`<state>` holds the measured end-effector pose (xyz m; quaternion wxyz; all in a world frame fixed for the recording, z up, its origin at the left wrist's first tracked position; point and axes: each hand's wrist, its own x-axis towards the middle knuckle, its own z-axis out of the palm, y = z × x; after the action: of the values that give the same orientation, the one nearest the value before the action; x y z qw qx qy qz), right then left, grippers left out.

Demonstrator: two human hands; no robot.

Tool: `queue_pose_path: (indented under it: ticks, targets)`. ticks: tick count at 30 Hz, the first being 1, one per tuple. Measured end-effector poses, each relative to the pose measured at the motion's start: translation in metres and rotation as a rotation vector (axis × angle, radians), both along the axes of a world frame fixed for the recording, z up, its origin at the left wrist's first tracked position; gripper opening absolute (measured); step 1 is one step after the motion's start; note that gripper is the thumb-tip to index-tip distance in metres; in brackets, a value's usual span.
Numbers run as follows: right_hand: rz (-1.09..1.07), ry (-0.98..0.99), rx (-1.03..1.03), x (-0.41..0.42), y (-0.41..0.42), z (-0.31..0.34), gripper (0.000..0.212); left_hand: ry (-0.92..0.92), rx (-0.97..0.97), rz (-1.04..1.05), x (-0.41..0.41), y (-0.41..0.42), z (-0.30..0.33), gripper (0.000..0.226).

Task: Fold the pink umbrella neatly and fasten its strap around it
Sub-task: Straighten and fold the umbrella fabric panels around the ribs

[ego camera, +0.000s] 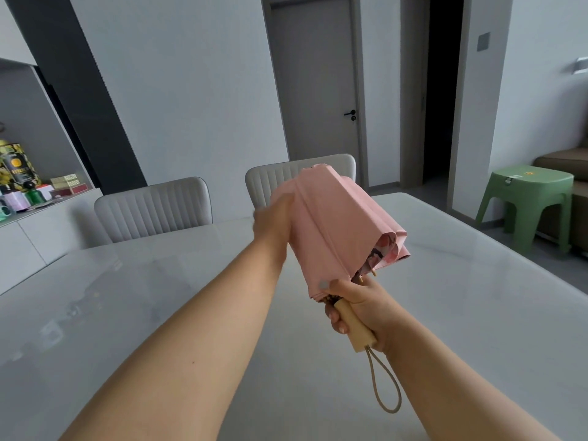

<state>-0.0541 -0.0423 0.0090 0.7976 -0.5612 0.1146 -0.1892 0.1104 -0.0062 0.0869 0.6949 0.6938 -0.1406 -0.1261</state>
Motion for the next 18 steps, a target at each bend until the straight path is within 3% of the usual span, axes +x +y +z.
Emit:
queue_pose_path:
  ticks: [3, 8, 14, 18]
  targets:
    - [0.005, 0.015, -0.011, 0.001, 0.0, -0.002, 0.016, -0.324, 0.156, 0.106, 0.006, 0.006, 0.043, 0.038]
    - [0.019, 0.013, -0.023, 0.002, 0.0, -0.004, 0.033, -0.636, 0.418, -0.018, 0.011, 0.001, 0.087, 0.044]
    - [0.034, -0.009, -0.041, 0.001, -0.003, -0.004, 0.04, -0.529, 0.663, -0.239, 0.019, -0.004, 0.092, 0.068]
    - [0.069, -0.007, -0.051, 0.001, -0.004, -0.005, 0.037, -0.474, 0.618, -0.287, 0.023, -0.005, 0.096, 0.059]
